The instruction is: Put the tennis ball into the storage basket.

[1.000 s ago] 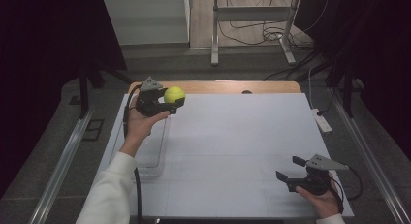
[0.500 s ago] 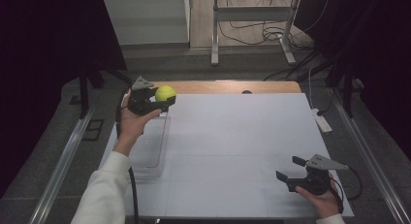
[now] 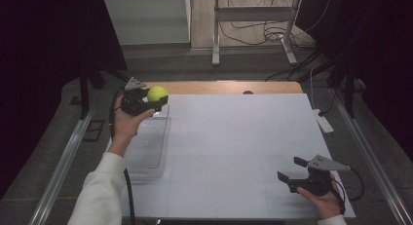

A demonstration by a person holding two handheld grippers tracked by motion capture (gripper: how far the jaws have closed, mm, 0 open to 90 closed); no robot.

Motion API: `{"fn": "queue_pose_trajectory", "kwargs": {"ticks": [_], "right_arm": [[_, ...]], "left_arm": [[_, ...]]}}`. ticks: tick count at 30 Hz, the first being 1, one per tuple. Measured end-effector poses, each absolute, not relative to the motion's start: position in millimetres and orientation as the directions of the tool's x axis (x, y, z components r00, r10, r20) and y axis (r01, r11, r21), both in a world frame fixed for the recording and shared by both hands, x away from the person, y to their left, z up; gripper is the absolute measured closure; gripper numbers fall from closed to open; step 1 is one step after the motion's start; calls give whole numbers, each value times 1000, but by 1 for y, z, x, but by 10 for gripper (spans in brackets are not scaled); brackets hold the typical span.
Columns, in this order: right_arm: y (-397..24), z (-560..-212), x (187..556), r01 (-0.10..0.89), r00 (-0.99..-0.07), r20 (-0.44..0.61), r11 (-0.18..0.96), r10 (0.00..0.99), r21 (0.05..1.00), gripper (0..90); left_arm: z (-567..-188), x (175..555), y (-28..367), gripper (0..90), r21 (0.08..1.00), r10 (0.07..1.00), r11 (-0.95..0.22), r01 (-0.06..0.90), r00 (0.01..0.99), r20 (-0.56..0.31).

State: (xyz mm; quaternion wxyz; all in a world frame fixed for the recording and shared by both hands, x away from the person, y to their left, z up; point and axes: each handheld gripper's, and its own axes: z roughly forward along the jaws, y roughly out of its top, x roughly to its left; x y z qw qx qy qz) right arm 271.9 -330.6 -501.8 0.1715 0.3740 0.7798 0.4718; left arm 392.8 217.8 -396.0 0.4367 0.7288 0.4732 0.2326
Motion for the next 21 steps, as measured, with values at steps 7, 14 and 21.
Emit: {"fn": "queue_pose_trajectory", "kwargs": {"ticks": [7,14,21], "right_arm": [[-330,-502,272,422,-661,86,275,745,864,98],[-330,-502,272,421,-661,84,276,746,864,98],[-330,-502,272,422,-661,84,276,746,864,98]], "left_arm": [[-399,392,223,265,855,899,-165,492,431,-74],[-401,393,228,265,852,907,-158,499,414,-74],[-403,394,233,265,849,916,-151,507,394,-73]]}}
